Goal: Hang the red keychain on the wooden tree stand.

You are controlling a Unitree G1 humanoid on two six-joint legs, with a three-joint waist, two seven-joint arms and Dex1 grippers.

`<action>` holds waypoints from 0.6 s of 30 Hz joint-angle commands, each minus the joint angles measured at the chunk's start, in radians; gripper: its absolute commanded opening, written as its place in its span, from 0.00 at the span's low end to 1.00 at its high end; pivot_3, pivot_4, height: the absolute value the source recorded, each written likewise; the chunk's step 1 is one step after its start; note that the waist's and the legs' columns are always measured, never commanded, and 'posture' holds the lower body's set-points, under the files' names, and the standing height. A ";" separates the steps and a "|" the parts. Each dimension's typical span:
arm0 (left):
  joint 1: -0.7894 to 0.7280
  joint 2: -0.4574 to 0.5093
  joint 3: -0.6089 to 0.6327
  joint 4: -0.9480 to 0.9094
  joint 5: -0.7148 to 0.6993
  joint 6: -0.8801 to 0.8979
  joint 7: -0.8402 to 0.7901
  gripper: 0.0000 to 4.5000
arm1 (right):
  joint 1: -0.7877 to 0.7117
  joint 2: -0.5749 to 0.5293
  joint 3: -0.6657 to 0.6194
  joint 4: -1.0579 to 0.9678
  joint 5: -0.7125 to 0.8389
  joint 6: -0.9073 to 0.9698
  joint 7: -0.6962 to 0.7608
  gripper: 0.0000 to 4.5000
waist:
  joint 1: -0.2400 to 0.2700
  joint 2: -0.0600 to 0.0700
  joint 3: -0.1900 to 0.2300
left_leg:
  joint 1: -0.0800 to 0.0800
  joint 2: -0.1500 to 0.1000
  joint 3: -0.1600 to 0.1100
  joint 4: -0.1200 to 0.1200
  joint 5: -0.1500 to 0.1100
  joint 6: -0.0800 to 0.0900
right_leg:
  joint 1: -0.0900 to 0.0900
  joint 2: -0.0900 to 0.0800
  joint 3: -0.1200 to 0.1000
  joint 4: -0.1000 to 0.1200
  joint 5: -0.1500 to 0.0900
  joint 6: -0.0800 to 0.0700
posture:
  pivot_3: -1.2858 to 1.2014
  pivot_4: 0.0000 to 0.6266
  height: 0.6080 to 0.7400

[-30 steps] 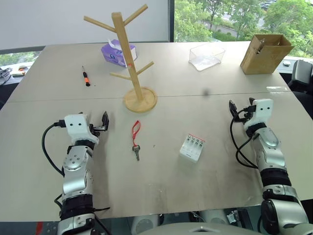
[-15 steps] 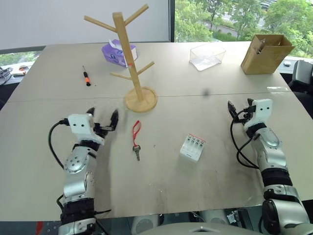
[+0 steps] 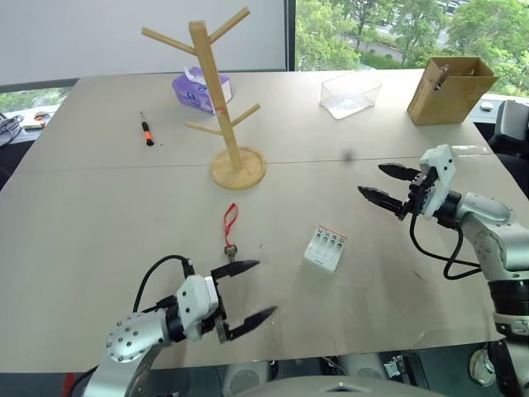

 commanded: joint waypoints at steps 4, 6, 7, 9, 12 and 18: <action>-0.039 -0.023 -0.005 0.062 0.024 -0.101 0.007 0.98 | 0.027 -0.090 0.091 -0.210 0.051 0.167 0.069 1.00 | 0.000 0.000 0.000 | -0.001 0.000 -0.001 0.000 0.000 0.001 | 0.000 0.000 -0.001 -0.001 0.000 0.000 | 0.52 0.24 1.00; -0.032 -0.026 -0.016 0.070 0.035 -0.120 0.006 0.98 | 0.030 -0.091 0.110 -0.228 0.050 0.191 0.068 1.00 | -0.001 0.000 0.000 | -0.001 0.000 -0.001 0.000 -0.001 0.001 | 0.000 0.000 -0.001 -0.001 0.000 0.000 | 0.52 0.24 1.00; -0.029 -0.029 -0.022 0.071 0.039 -0.123 0.008 0.98 | 0.029 -0.086 0.120 -0.230 0.045 0.196 0.062 1.00 | -0.002 0.000 0.000 | -0.001 0.000 -0.001 0.000 -0.001 0.001 | 0.000 0.000 -0.001 -0.001 0.000 0.000 | 0.52 0.24 1.00; -0.028 -0.035 -0.030 0.070 0.048 -0.128 0.017 0.98 | 0.023 -0.078 0.140 -0.228 0.030 0.212 0.043 1.00 | -0.004 0.000 0.000 | -0.001 0.000 -0.001 0.000 -0.001 0.001 | 0.000 0.001 -0.001 -0.001 0.000 0.000 | 0.52 0.24 1.00; -0.031 -0.042 -0.038 0.072 0.056 -0.130 0.033 0.98 | 0.025 -0.054 0.158 -0.218 0.014 0.202 0.029 1.00 | -0.005 0.000 0.000 | -0.001 0.000 -0.001 0.000 -0.001 0.001 | 0.000 0.001 -0.001 -0.001 0.000 0.000 | 0.52 0.24 1.00; -0.036 -0.048 -0.050 0.079 0.067 -0.137 0.049 0.98 | 0.027 -0.007 0.216 -0.192 -0.061 0.167 -0.013 1.00 | -0.005 -0.001 0.000 | -0.001 0.000 -0.001 0.000 -0.001 0.001 | 0.000 0.003 -0.002 -0.001 0.000 0.001 | 0.52 0.24 1.00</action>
